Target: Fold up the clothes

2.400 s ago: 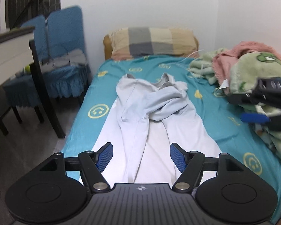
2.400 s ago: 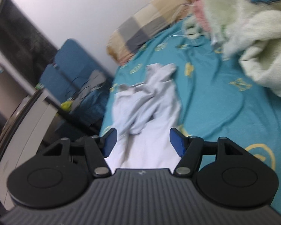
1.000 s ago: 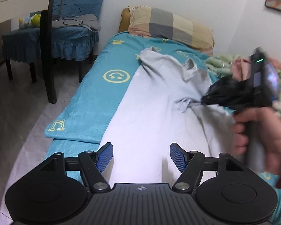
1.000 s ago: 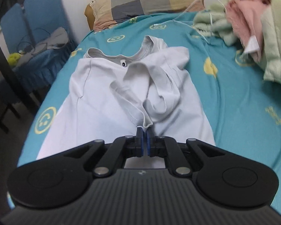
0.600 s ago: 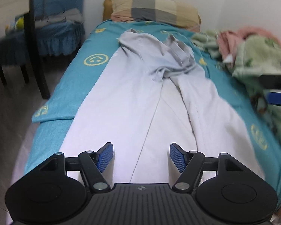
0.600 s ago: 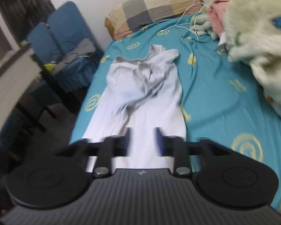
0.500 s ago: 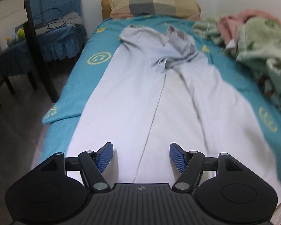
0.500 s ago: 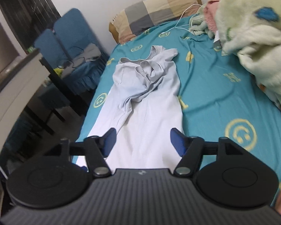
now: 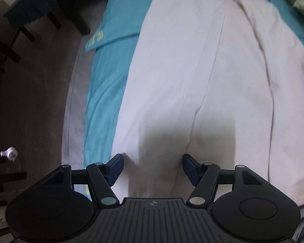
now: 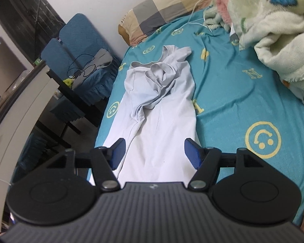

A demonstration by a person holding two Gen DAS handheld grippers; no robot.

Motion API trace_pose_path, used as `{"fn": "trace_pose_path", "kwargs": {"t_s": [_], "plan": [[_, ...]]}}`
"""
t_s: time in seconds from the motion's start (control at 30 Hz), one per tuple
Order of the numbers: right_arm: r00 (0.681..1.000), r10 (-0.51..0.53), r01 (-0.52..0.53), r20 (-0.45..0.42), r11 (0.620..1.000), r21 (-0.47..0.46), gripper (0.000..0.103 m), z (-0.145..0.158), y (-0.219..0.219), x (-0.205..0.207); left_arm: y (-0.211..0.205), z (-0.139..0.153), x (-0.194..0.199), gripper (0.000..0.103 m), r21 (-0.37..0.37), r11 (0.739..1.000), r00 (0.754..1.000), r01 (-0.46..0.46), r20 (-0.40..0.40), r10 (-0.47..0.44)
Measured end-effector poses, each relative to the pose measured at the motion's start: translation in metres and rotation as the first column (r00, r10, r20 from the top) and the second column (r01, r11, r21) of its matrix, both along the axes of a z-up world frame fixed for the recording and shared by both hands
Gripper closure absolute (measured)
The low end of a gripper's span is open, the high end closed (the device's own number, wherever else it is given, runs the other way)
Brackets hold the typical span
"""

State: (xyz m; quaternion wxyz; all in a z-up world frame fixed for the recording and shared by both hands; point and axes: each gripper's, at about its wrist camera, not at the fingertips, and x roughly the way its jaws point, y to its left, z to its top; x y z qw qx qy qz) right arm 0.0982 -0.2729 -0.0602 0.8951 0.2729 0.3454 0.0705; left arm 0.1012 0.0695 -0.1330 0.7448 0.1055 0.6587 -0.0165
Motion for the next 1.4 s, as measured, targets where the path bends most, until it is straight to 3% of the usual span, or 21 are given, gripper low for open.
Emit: {"fn": "trace_pose_path", "kwargs": {"t_s": [0.1,0.13,0.2,0.23,0.27,0.43,0.67,0.77,0.93,1.03,1.13,1.17,1.27,1.4], "plan": [[1.0,-0.004,0.004,-0.003,1.0,0.03,0.036,-0.001,-0.005,0.004,0.0,-0.005,-0.003,0.039,0.007,1.0,0.999,0.005,-0.036,-0.005],[1.0,-0.004,0.005,-0.006,0.999,0.036,0.036,-0.002,-0.007,0.006,-0.001,-0.005,-0.004,0.047,-0.002,1.0,0.999,0.013,-0.038,-0.013],[1.0,-0.007,0.008,-0.014,0.999,0.046,0.036,-0.004,-0.01,0.007,-0.003,0.001,-0.005,0.075,0.001,0.999,0.999,0.034,-0.039,-0.034],[1.0,-0.009,0.01,-0.019,0.999,0.054,0.036,-0.005,-0.011,0.007,-0.004,0.005,-0.006,0.095,0.004,0.999,0.998,0.045,-0.039,-0.045],[1.0,-0.011,0.012,-0.024,0.998,0.063,0.036,-0.006,-0.013,0.007,-0.005,0.008,-0.007,0.098,0.008,0.998,0.998,0.055,-0.04,-0.055],[0.999,-0.024,0.026,-0.029,0.995,0.098,0.036,-0.006,-0.02,0.004,-0.008,0.05,-0.015,0.101,0.005,0.994,0.994,0.108,0.012,-0.108],[0.999,-0.019,0.022,-0.027,0.994,0.107,0.036,-0.004,-0.024,-0.001,-0.035,0.134,-0.02,0.101,-0.194,0.974,0.992,0.12,0.056,-0.111],[0.999,-0.019,0.023,-0.044,0.993,0.115,0.036,-0.006,-0.026,0.0,-0.068,0.134,-0.032,0.101,-0.22,0.958,0.983,0.182,0.072,-0.17],[0.998,-0.005,0.013,-0.069,0.993,0.119,0.036,-0.012,-0.029,0.002,-0.102,0.08,-0.041,0.101,-0.247,0.948,0.979,0.201,0.047,-0.196],[0.996,0.018,-0.007,-0.092,0.993,0.116,0.036,-0.017,-0.028,0.001,-0.102,0.048,-0.043,0.097,-0.296,0.937,0.983,0.184,0.042,-0.18],[0.991,0.035,-0.019,-0.132,0.993,0.12,0.036,-0.025,-0.027,0.001,-0.093,0.044,-0.048,0.077,-0.342,0.925,0.986,0.165,0.055,-0.155],[0.989,0.039,-0.021,-0.142,0.992,0.123,0.036,-0.027,-0.027,0.001,-0.086,0.048,-0.049,0.064,-0.345,0.923,0.985,0.17,0.081,-0.151],[0.985,0.044,-0.023,-0.164,0.992,0.127,0.036,-0.033,-0.025,0.004,-0.06,0.063,-0.047,0.039,-0.338,0.926,0.979,0.169,0.168,-0.117],[0.981,0.056,-0.04,-0.184,0.995,0.087,0.036,-0.037,-0.017,0.005,-0.019,0.065,-0.034,0.025,-0.315,0.944,0.968,0.097,0.249,-0.016]]}}
